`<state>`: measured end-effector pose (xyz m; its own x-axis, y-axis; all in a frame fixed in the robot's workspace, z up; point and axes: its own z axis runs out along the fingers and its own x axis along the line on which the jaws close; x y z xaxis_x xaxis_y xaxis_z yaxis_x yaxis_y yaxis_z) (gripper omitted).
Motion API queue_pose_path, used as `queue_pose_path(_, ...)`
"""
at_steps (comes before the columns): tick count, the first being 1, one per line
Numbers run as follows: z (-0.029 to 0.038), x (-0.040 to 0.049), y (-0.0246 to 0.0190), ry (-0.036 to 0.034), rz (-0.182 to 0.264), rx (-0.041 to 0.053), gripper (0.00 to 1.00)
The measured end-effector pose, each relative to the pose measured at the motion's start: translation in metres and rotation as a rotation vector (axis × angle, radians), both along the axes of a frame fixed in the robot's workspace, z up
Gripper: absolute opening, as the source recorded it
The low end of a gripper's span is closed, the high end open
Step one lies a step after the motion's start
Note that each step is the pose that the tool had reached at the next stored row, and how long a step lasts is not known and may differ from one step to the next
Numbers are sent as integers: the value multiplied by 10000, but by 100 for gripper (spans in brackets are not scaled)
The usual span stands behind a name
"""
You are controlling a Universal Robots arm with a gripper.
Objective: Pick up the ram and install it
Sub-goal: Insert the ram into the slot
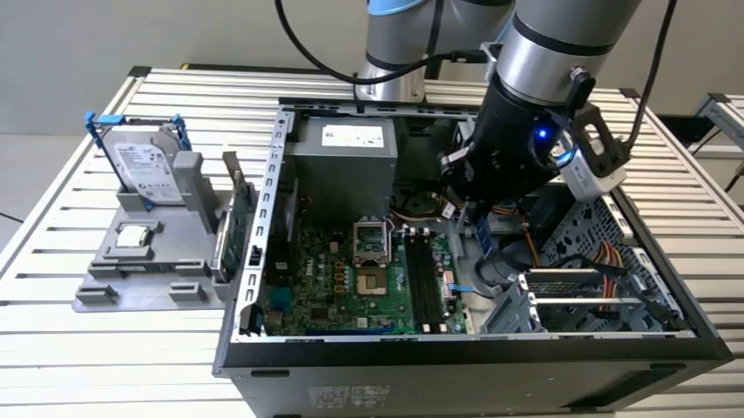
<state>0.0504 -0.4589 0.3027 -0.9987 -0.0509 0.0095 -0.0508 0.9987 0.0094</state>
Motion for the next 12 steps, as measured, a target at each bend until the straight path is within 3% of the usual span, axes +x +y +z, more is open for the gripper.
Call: queue_pose_path(12, -45, -9, 0, -17, 0, 1, 0)
